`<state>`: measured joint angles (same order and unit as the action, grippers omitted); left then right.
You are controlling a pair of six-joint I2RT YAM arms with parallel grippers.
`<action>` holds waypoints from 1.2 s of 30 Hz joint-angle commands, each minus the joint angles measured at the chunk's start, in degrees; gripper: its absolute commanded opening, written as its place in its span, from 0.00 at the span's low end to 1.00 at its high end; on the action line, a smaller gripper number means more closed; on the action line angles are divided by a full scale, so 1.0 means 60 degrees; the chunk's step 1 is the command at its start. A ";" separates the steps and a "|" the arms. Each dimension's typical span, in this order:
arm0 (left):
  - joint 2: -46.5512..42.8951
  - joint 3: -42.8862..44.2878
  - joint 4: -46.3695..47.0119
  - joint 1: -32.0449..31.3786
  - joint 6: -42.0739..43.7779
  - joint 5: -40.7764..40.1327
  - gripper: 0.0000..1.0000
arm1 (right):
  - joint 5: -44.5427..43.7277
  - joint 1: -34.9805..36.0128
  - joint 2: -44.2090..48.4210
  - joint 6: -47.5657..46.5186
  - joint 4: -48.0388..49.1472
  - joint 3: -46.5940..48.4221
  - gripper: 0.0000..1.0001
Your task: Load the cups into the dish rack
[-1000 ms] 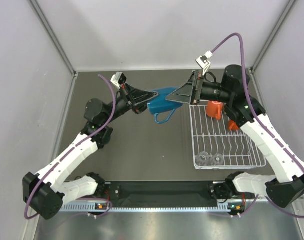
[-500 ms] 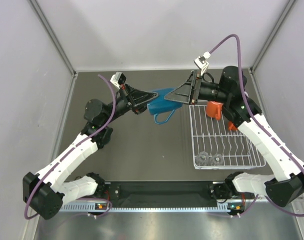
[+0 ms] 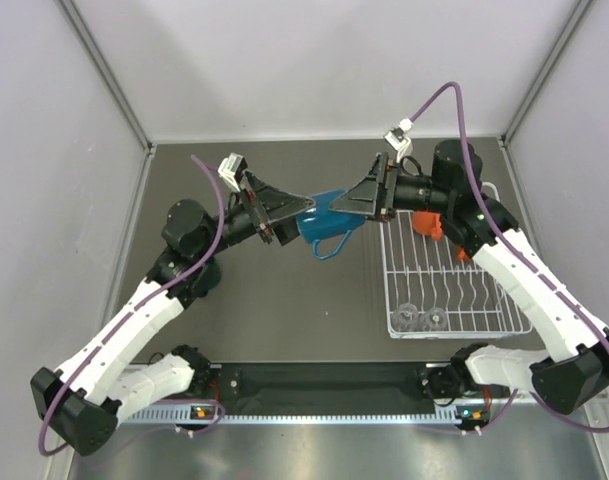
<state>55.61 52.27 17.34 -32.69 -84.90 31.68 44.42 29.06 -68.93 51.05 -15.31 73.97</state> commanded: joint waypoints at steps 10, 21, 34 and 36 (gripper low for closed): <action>-0.0715 0.3179 -1.0326 0.0160 0.4978 -0.4312 0.89 | -0.4417 -0.2894 -0.0054 -0.4241 -0.6657 0.1481 0.00; -0.0495 0.3212 -1.0859 0.0160 0.5171 -0.4445 0.85 | -0.7930 -0.3906 -0.0845 -0.2285 -0.7731 0.1207 0.00; -0.0319 0.3724 -1.1386 0.0174 0.5888 -0.4840 0.85 | -0.9571 -0.3950 -0.1725 0.0222 -0.8141 0.1207 0.00; -0.0275 0.3856 -1.1474 0.0174 0.6107 -0.4958 0.86 | -0.9659 -0.3964 -0.1682 0.0397 -0.8069 0.0973 0.00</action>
<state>53.60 72.25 -50.59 -31.90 -51.42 3.90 -10.09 6.15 -80.77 49.25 -64.95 80.18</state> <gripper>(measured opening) 0.853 0.756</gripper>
